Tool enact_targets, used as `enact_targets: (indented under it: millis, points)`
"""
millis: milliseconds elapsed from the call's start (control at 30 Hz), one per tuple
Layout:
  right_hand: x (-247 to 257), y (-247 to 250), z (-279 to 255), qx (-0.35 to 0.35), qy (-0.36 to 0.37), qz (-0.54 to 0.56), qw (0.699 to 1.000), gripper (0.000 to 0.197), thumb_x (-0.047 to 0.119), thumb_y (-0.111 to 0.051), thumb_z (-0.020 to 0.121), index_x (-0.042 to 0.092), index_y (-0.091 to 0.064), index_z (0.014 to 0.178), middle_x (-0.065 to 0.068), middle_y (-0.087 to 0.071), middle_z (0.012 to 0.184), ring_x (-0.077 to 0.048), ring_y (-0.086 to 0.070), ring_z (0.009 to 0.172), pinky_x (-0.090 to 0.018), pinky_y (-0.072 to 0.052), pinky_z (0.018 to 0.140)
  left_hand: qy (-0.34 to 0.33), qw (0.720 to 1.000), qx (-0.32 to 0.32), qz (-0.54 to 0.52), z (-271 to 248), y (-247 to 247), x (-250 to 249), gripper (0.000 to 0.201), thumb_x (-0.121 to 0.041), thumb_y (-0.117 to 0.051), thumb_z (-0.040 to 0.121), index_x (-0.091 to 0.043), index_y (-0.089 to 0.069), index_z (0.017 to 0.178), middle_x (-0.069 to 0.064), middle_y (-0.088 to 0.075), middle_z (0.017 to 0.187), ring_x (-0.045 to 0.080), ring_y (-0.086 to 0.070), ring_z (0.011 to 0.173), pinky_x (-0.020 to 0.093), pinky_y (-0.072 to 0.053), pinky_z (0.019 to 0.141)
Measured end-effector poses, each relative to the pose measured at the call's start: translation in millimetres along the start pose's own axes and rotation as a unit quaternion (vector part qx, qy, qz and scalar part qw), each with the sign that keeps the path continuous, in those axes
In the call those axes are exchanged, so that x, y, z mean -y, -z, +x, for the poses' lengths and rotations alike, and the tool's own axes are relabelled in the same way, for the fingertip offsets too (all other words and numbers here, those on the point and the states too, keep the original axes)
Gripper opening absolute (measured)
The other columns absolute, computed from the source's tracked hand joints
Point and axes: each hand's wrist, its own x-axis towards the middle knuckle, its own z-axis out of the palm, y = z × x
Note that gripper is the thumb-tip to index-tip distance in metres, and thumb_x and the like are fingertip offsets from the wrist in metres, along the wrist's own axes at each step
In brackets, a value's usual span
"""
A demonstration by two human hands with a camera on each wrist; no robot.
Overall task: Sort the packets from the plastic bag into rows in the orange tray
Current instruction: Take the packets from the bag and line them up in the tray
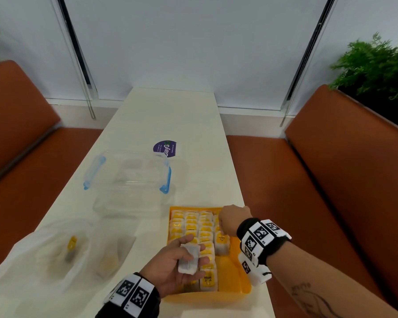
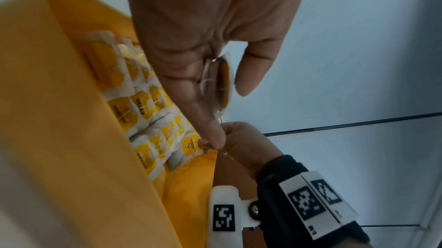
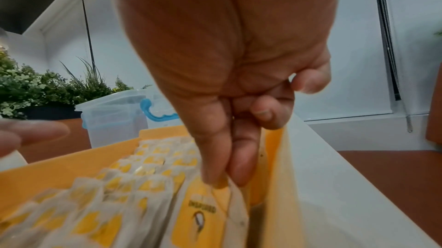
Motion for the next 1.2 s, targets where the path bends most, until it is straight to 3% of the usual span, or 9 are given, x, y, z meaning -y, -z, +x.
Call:
enact_targets:
  millis: [133,267,400,600,733,833,933,1067,1200]
  points:
    - [-2,13,-14,-0.05,0.033,0.039,0.997,0.021,0.013,-0.055,0.087,0.017,-0.063,0.106,0.004,-0.063,0.108,-0.02,-0.059,0.101,-0.033,-0.034,0.089,-0.005,1.0,0.007,-0.004,0,-3,-1,0.049,0.017,-0.038,0.083,-0.012,-0.048,0.121,0.022,-0.061,0.116,0.04,-0.064,0.09,0.043,-0.057,0.058]
    - [3,34,-56,-0.086,0.187,0.187,0.96,0.025,0.015,-0.068,0.075,0.018,-0.061,0.099,0.005,-0.054,0.096,-0.015,-0.054,0.089,-0.026,-0.042,0.074,-0.031,0.997,-0.008,-0.068,2,-10,-4,0.035,0.008,-0.037,0.09,-0.013,-0.054,0.112,0.023,-0.062,0.106,0.037,-0.065,0.079,0.045,-0.057,0.059]
    - [21,17,-90,-0.119,0.279,0.153,0.94,0.046,0.032,-0.076,0.069,0.019,-0.055,0.108,0.002,-0.053,0.108,-0.014,-0.049,0.097,-0.03,-0.044,0.078,-0.045,0.991,-0.001,-0.124,7,-15,-4,0.036,-0.008,-0.051,0.08,-0.003,-0.053,0.116,0.022,-0.059,0.099,0.034,-0.06,0.079,0.042,-0.058,0.058]
    - [24,-1,-92,-0.181,0.206,0.215,0.937,0.022,0.027,-0.058,0.088,0.016,-0.061,0.107,-0.001,-0.062,0.105,-0.017,-0.056,0.097,-0.024,-0.038,0.074,-0.05,0.996,0.001,-0.071,5,-22,1,0.031,-0.027,-0.041,0.092,-0.004,-0.06,0.1,0.014,-0.067,0.086,0.023,-0.067,0.071,0.037,-0.059,0.063]
    - [18,1,-94,-0.153,0.192,0.304,0.92,0.024,0.027,-0.054,0.094,0.011,-0.065,0.08,0.003,-0.06,0.076,-0.008,-0.053,0.07,-0.026,-0.042,0.067,-0.035,0.999,-0.023,-0.019,3,-20,3,0.039,-0.033,-0.037,0.096,-0.004,-0.059,0.11,0.014,-0.068,0.09,0.025,-0.062,0.085,0.036,-0.057,0.069]
    - [14,4,-91,-0.145,0.138,0.404,0.893,0.03,0.022,-0.056,0.094,0.0,-0.064,0.076,-0.002,-0.053,0.07,-0.002,-0.043,0.056,-0.013,-0.034,0.055,-0.018,1.0,-0.015,0.0,-2,-24,3,0.043,-0.035,-0.037,0.096,-0.001,-0.063,0.1,0.014,-0.07,0.083,0.025,-0.065,0.077,0.034,-0.058,0.06]
    - [11,7,-91,-0.149,0.114,0.445,0.875,0.028,0.017,-0.06,0.091,-0.003,-0.061,0.071,-0.004,-0.046,0.066,-0.007,-0.04,0.058,-0.01,-0.033,0.054,-0.017,0.999,-0.01,0.047,-3,-25,4,0.038,-0.031,-0.045,0.092,0.001,-0.065,0.1,0.012,-0.069,0.083,0.02,-0.067,0.07,0.031,-0.057,0.057]
    - [10,12,-93,-0.149,0.126,0.45,0.872,0.018,0.012,-0.064,0.088,0.022,-0.061,0.074,0.014,-0.053,0.065,0.004,-0.051,0.06,-0.006,-0.038,0.059,-0.032,0.995,-0.022,0.094,-4,-25,6,0.033,-0.026,-0.059,0.08,-0.002,-0.067,0.1,0.008,-0.068,0.083,0.019,-0.065,0.069,0.028,-0.056,0.056]
    - [-4,12,-86,-0.243,0.07,0.279,0.926,0.015,0.023,-0.058,0.092,0.018,-0.072,0.093,0.004,-0.064,0.091,-0.011,-0.054,0.09,-0.017,-0.038,0.074,-0.044,0.99,-0.081,0.104,-5,-19,6,0.022,-0.019,-0.057,0.087,-0.008,-0.064,0.105,0.006,-0.067,0.09,0.018,-0.062,0.068,0.026,-0.051,0.056]
